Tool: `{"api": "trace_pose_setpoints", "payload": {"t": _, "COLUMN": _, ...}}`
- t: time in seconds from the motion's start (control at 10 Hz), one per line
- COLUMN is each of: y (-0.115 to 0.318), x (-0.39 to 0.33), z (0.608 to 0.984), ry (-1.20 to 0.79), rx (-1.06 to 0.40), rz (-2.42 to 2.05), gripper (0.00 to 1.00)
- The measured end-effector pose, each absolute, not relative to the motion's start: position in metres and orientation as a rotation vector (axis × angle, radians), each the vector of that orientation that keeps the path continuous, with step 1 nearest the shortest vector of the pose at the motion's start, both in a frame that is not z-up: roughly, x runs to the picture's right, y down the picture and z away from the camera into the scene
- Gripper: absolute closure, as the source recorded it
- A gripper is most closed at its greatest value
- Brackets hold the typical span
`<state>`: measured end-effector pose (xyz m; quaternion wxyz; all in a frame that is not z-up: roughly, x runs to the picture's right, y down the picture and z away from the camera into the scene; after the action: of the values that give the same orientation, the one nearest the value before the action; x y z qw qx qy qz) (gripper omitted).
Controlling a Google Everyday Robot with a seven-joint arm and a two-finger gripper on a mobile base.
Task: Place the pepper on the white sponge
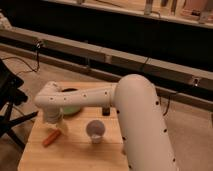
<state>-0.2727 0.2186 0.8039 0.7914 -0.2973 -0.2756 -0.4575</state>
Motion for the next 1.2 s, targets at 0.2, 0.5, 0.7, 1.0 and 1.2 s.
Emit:
{"api": "trace_pose_setpoints", "payload": {"t": 0.2, "y": 0.231, "x": -0.276, "z": 0.811, "ry": -0.619, "rx": -0.651, "rz": -0.974, "gripper": 0.20}}
{"api": "trace_pose_setpoints", "payload": {"t": 0.5, "y": 0.240, "x": -0.278, "z": 0.813, "ry": -0.637, "rx": -0.668, "rz": -0.962, "gripper": 0.25}}
{"api": "trace_pose_setpoints", "payload": {"t": 0.7, "y": 0.245, "x": -0.282, "z": 0.812, "ry": -0.636, "rx": -0.682, "rz": -0.972, "gripper": 0.47}}
{"api": "trace_pose_setpoints", "payload": {"t": 1.0, "y": 0.253, "x": -0.280, "z": 0.819, "ry": -0.647, "rx": -0.698, "rz": -0.949, "gripper": 0.80}}
{"api": "trace_pose_setpoints", "payload": {"t": 1.2, "y": 0.253, "x": -0.280, "z": 0.819, "ry": -0.649, "rx": -0.697, "rz": -0.948, "gripper": 0.97}}
